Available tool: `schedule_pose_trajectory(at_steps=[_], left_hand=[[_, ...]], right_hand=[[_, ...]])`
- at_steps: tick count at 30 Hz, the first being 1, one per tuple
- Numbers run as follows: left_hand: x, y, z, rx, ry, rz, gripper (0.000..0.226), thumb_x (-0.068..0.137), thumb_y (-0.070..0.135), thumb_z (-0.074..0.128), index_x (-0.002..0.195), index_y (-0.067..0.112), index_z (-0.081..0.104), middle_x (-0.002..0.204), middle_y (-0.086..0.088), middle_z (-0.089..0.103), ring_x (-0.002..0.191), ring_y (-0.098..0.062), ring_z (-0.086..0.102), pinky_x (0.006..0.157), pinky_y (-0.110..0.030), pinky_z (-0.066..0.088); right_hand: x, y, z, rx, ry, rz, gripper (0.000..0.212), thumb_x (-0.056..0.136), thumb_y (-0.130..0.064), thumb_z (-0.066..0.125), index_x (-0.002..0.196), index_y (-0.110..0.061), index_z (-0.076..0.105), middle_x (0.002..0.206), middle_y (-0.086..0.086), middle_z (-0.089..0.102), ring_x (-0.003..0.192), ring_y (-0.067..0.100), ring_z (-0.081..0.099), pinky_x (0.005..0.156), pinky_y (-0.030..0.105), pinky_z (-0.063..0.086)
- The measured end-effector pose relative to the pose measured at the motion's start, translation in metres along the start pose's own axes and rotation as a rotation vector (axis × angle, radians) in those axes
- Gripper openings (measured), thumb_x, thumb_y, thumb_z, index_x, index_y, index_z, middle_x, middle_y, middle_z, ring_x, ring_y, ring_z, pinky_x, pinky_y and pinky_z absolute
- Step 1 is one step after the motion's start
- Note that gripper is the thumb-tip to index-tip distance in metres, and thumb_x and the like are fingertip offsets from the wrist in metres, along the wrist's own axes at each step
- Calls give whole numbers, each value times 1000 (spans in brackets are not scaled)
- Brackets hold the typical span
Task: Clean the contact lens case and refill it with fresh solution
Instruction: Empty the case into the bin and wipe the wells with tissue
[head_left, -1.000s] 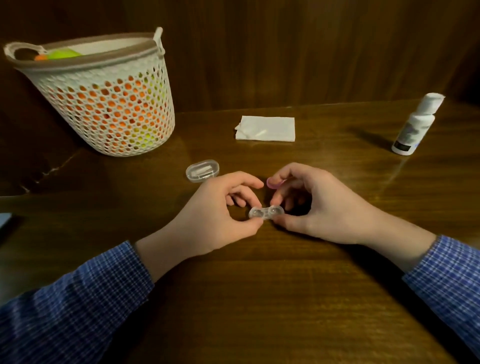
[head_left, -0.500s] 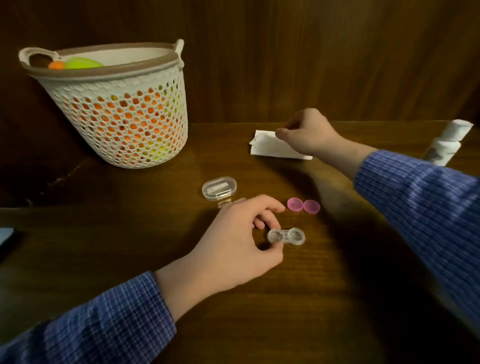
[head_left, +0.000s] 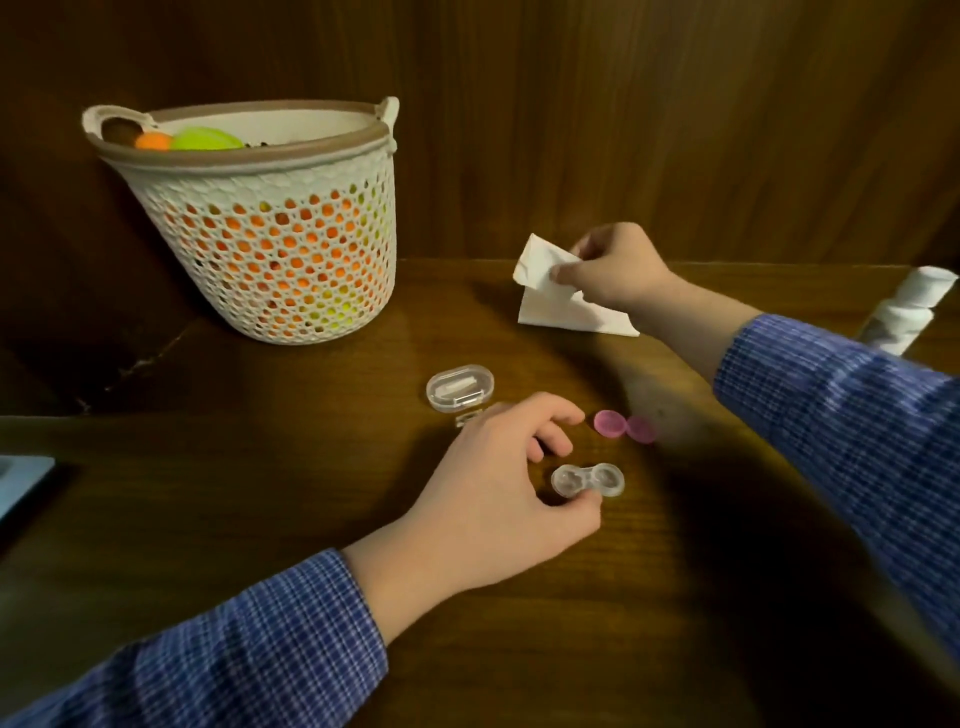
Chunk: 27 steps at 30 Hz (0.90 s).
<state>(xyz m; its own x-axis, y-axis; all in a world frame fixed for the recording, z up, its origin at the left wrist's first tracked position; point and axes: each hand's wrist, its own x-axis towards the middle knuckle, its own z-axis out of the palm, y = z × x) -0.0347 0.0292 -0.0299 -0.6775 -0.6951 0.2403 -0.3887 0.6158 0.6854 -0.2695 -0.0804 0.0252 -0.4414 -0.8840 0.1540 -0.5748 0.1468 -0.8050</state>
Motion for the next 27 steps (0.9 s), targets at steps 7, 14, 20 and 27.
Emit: schedule_pose_trajectory(at_steps=[7,14,20,27], left_hand=[[0,16,-11,-394,213,-112,41,79,58,65,116,40,63,102,23,66,97,2,65,77,-13,55],[-4,41,-5,-554,73,-240,16,95,33,67,108,29,74,95,11,78,89,-5,73,74,-21,58],[-5,46,-9,-688,48,-262,22,91,20,70,112,24,71,100,6,80,100,-16,76,91,-44,61],[-11,46,-4,-529,-14,-130,33,91,17,74,117,33,64,103,11,78,100,-6,74,78,-26,62]], right_hand=[[-122,-11,-60,530,-200,77,19,83,-13,82,73,-19,68,91,4,76,89,19,74,63,26,59],[-206,10,-63,720,-366,42,18,73,-12,80,88,-11,70,90,12,72,82,22,71,67,27,58],[-209,14,-65,855,-359,62,45,71,-11,78,114,-11,65,97,11,76,87,24,74,72,31,60],[-212,14,-61,737,-307,4,42,70,-18,80,109,-11,65,79,6,75,71,14,72,60,22,57]])
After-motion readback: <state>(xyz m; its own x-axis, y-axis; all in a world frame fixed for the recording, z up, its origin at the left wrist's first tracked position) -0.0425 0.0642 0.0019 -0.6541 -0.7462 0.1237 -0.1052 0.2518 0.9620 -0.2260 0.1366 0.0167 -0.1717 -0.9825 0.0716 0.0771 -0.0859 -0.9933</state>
